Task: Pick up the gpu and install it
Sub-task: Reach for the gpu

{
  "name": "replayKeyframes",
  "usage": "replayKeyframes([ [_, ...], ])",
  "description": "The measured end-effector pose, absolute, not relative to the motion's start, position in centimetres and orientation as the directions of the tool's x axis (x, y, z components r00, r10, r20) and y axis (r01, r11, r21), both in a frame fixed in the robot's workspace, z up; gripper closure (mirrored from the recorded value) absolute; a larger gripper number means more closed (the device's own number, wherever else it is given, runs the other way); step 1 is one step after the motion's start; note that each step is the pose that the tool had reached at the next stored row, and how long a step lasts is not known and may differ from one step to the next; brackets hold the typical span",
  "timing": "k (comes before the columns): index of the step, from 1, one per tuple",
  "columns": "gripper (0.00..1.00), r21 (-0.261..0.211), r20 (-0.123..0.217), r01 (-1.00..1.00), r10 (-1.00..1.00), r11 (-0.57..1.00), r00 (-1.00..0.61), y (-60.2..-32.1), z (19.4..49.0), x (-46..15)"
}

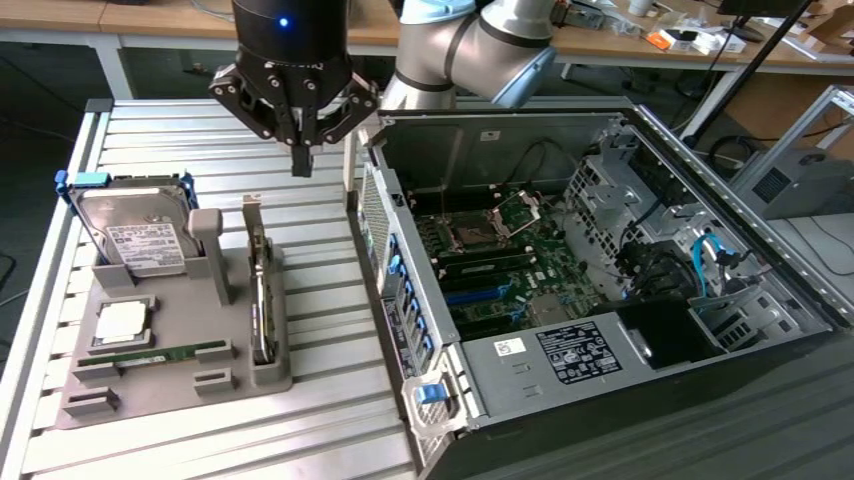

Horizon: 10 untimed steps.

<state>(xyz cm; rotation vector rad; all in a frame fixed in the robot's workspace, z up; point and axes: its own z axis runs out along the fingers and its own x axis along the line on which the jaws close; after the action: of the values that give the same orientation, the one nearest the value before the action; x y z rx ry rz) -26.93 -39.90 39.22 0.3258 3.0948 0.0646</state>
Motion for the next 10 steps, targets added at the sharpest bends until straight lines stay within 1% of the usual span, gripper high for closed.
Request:
replayKeyframes([
  [10, 0.89, 0.044, -0.025, 0.208, 0.209, 0.977, -0.978, -40.90, 39.11, -27.11],
])
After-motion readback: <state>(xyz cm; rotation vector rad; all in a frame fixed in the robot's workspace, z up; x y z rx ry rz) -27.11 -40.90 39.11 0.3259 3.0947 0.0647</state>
